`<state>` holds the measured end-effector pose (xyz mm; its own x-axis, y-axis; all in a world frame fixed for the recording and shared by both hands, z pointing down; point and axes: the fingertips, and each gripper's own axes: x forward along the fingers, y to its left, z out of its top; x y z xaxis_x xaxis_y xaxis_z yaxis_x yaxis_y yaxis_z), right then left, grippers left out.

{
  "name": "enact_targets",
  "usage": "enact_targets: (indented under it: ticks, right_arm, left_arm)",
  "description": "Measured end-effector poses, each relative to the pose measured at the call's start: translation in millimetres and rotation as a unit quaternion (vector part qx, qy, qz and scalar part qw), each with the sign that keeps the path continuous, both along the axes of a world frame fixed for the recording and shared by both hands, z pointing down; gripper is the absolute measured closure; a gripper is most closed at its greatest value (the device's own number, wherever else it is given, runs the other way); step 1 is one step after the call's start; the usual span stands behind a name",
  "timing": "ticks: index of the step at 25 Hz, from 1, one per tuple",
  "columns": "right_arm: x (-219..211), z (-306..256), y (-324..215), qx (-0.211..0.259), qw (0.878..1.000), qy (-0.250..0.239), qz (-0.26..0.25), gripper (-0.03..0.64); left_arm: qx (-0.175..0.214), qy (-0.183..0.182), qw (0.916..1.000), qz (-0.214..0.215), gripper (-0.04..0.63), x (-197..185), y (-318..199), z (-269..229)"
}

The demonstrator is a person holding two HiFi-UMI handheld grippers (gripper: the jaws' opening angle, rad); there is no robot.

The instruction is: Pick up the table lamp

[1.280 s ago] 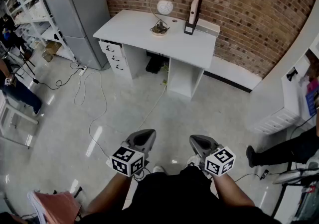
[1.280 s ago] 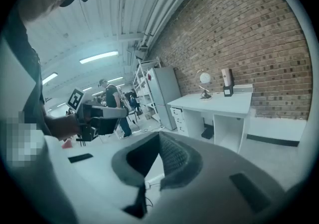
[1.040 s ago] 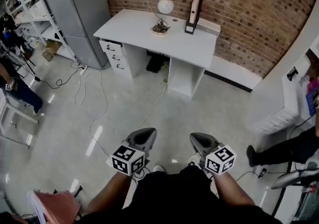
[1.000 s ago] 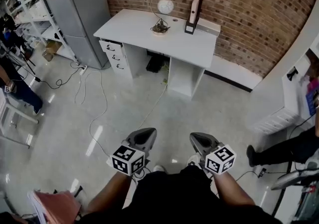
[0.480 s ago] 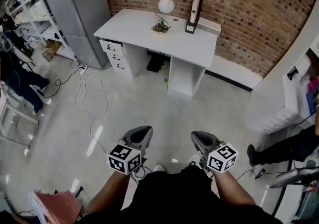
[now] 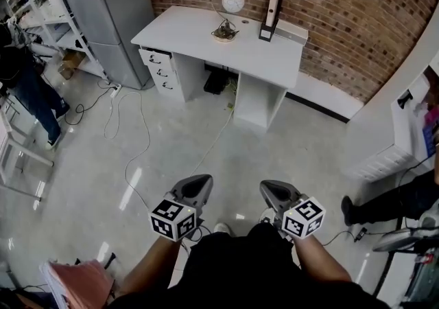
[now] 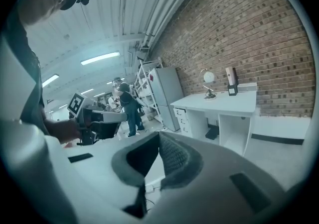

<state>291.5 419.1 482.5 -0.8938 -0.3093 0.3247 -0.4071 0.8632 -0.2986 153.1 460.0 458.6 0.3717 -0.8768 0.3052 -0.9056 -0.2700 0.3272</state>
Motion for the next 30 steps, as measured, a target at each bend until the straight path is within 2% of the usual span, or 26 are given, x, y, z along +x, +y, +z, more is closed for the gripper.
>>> enact_targets:
  ticks: [11, 14, 15, 16, 17, 18, 19, 23, 24, 30]
  right_arm:
    - [-19, -5, 2, 0.002, 1.000, -0.002, -0.015, 0.612]
    - [-22, -8, -1, 0.005, 1.000, -0.013, -0.015, 0.611]
    - [-23, -11, -3, 0.006, 1.000, -0.021, -0.014, 0.574]
    - [-24, -13, -4, 0.007, 1.000, -0.028, -0.013, 0.454]
    - [-24, -15, -5, 0.012, 0.999, -0.033, -0.011, 0.340]
    - [-24, -17, -7, 0.020, 0.999, -0.036, -0.008, 0.284]
    - [-24, -18, -9, 0.031, 0.999, -0.036, -0.006, 0.232]
    - [-25, -18, -15, 0.053, 0.998, -0.031, -0.001, 0.046]
    - [-25, -18, -17, 0.053, 0.998, -0.032, 0.001, 0.023]
    - [-23, -18, -36, 0.050, 0.998, -0.035, 0.000, 0.022]
  left_arm:
    - [0.002, -0.003, 1.0000, -0.005, 0.589, -11, 3, 0]
    - [0.012, 0.001, 0.9998, -0.014, 0.589, -13, 2, -3]
    - [0.016, 0.002, 0.9997, -0.018, 0.588, -14, 1, -4]
    - [0.019, 0.000, 0.9996, -0.020, 0.515, -13, 1, -4]
    - [0.019, -0.006, 0.9996, -0.021, 0.397, -13, 0, -3]
    - [0.019, -0.014, 0.9995, -0.022, 0.330, -12, -1, -2]
    - [0.021, -0.023, 0.9993, -0.023, 0.291, -11, -3, -2]
    - [0.034, -0.029, 0.9987, -0.026, 0.238, -8, -7, -5]
    - [0.038, -0.029, 0.9986, -0.026, 0.231, -7, -9, -7]
    - [0.043, -0.033, 0.9982, -0.026, 0.221, -9, -29, -10]
